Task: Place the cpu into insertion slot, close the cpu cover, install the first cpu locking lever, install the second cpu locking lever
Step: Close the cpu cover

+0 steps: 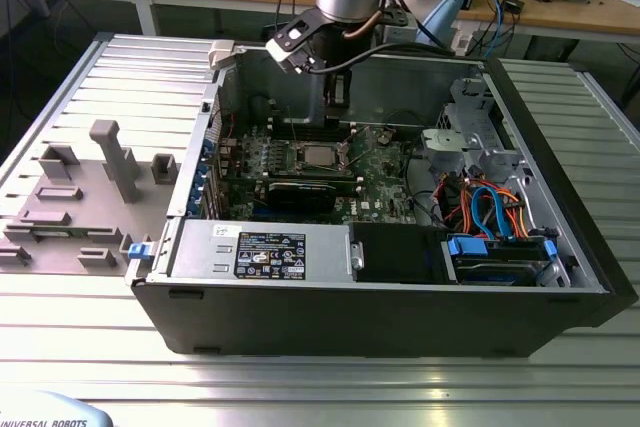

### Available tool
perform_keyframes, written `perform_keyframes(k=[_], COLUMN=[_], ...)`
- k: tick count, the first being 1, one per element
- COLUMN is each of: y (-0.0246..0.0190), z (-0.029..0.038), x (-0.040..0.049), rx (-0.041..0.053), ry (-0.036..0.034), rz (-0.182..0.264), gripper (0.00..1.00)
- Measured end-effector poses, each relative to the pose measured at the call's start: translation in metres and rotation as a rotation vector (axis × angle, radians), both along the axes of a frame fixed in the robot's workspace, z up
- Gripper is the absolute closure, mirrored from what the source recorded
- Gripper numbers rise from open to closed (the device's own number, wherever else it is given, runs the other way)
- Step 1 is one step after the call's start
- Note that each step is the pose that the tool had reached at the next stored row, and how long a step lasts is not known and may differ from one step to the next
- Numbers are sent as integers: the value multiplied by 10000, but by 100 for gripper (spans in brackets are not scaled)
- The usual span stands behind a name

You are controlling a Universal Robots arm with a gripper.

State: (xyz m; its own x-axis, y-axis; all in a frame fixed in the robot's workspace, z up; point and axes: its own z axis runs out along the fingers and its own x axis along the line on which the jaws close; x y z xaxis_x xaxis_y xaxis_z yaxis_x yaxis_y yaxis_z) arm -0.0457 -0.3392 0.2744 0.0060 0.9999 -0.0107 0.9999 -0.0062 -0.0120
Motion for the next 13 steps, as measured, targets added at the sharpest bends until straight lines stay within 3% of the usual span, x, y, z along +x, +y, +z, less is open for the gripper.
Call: perform_keyframes(k=[13], y=[0], z=[0], x=[30], rx=[-5], ry=[0], rz=[0], gripper=[89])
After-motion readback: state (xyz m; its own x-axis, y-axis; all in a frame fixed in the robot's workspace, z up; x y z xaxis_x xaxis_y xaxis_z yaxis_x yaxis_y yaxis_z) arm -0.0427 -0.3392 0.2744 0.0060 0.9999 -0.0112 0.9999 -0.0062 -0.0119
